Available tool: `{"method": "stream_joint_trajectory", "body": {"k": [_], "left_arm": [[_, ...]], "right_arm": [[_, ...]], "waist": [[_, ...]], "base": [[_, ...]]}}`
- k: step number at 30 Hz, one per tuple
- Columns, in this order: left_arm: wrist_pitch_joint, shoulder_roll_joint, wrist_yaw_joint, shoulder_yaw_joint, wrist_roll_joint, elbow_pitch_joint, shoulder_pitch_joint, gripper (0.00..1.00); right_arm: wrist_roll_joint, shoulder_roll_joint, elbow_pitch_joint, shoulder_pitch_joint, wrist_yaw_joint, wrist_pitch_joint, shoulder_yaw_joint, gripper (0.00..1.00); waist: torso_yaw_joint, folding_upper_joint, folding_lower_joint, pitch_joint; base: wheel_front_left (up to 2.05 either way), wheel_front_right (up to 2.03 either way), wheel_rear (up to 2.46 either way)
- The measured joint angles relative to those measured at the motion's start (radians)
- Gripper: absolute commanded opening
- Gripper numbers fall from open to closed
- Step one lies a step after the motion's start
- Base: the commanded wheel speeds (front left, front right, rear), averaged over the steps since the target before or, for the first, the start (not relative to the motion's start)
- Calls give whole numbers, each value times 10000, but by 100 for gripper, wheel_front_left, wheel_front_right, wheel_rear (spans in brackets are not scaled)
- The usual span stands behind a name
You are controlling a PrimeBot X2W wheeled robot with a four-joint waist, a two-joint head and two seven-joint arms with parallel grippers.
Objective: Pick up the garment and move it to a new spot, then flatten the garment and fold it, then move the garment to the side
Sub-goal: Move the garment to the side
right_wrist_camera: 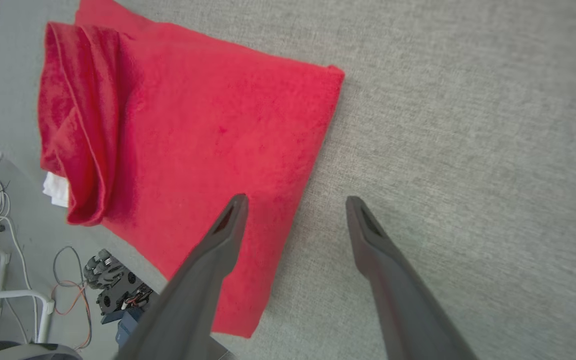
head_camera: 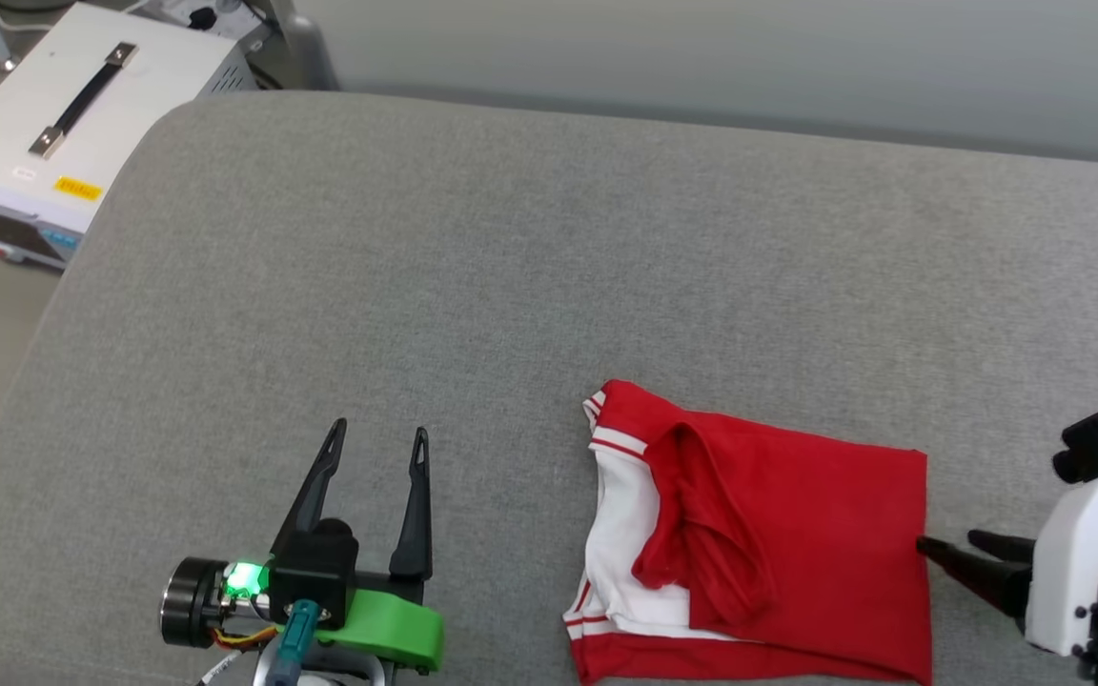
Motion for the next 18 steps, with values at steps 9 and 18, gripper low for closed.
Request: {"method": "stream_joint_trajectory", "body": {"k": [9, 18], "left_arm": [[0, -102, 2, -90, 12, 69, -312, 100], [0, -163, 2, -86, 12, 121, -397, 100]], "right_arm": [[73, 449, 924, -593, 0, -242, 1275, 100], [165, 299, 1381, -977, 2, -1306, 2366, 0]], "waist": [[389, 0, 0, 677], [460, 0, 0, 891]], "base": [[0, 0, 0], [0, 0, 0]]}}
